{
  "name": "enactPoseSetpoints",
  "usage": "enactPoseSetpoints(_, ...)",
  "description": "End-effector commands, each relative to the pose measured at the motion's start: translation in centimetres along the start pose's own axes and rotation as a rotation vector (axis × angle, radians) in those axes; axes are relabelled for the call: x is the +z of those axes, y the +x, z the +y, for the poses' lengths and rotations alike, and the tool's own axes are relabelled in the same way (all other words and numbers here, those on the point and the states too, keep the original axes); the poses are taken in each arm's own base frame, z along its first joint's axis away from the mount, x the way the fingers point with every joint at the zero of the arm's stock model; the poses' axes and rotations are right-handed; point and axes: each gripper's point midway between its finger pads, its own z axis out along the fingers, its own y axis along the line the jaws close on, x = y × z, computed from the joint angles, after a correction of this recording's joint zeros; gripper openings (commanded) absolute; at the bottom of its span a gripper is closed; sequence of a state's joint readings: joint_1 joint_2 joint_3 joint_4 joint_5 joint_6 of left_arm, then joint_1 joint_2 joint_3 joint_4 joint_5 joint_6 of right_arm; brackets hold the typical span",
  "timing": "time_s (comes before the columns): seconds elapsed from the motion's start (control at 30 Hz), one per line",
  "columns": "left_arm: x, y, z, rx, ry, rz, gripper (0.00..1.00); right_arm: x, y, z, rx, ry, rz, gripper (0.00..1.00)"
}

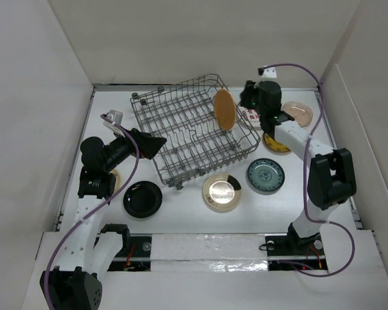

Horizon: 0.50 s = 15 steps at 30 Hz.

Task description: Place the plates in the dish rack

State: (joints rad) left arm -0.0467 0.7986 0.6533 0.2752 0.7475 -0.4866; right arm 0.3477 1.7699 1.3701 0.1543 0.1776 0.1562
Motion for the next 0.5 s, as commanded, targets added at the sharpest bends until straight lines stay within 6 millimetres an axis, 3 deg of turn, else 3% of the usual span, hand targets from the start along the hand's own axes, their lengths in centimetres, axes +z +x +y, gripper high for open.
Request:
enactPoseSetpoints(0.0, -0.2, -2.5, -1.9, 0.074, 0.041, -0.061, 0.99, -1.8, -4.2, -3.8, 0.216, 0.012, -0.149, 0.5)
enactPoseSetpoints(0.03, -0.3, -2.4, -1.9, 0.07, 0.042, -0.06, 0.99, -1.9, -3.7, -7.2, 0.265, 0.066, -0.167, 0.15)
enactPoseSetpoints(0.07, -0.3, -2.5, -2.3, 0.076, 0.058, -0.062, 0.98, -2.3, -3.9, -8.5, 0.339, 0.082, -0.183, 0.0)
enactPoseSetpoints(0.13, -0.4, -2.5, -2.6, 0.079, 0.074, -0.064, 0.96, -2.7, -3.8, -11.9, 0.406, 0.138, -0.209, 0.0)
enactPoseSetpoints(0.17, -0.4, -2.6, -2.7, 0.083, 0.08, -0.064, 0.93, -3.2, -2.6, -15.1, 0.471, 0.203, -0.21, 0.0)
enactPoseSetpoints(0.23, -0.3, -2.1, -2.9, 0.081, 0.09, -0.05, 0.86, -3.6, -2.0, -18.5, 0.534, 0.276, -0.244, 0.0)
enactPoseSetpoints(0.27, -0.4, -2.3, -3.3, 0.082, 0.105, -0.059, 0.7, -4.1, -1.6, -21.6, 0.606, 0.34, -0.267, 0.0)
enactPoseSetpoints(0.3, -0.5, -2.3, -3.6, 0.083, 0.117, -0.057, 0.6, -4.4, -0.6, -23.5, 0.639, 0.386, -0.267, 0.0)
enactPoseSetpoints(0.33, -0.5, -2.3, -4.0, 0.09, 0.132, -0.054, 0.5, -4.3, 1.0, -25.2, 0.671, 0.429, -0.245, 0.07)
enactPoseSetpoints(0.37, -0.4, -2.0, -4.1, 0.095, 0.136, -0.042, 0.3, -4.6, 1.7, -26.8, 0.73, 0.47, -0.245, 0.15)
enactPoseSetpoints(0.4, -0.4, -2.0, -3.9, 0.095, 0.125, -0.042, 0.2, -5.4, 2.5, -29.7, 0.761, 0.541, -0.256, 0.28)
enactPoseSetpoints(0.43, -0.3, -1.9, -3.7, 0.092, 0.118, -0.04, 0.1, -5.1, 4.1, -31.0, 0.786, 0.57, -0.236, 0.45)
enactPoseSetpoints(0.47, -0.3, -1.8, -3.7, 0.088, 0.117, -0.038, 0.0, -4.9, 4.7, -31.9, 0.815, 0.572, -0.227, 0.5)
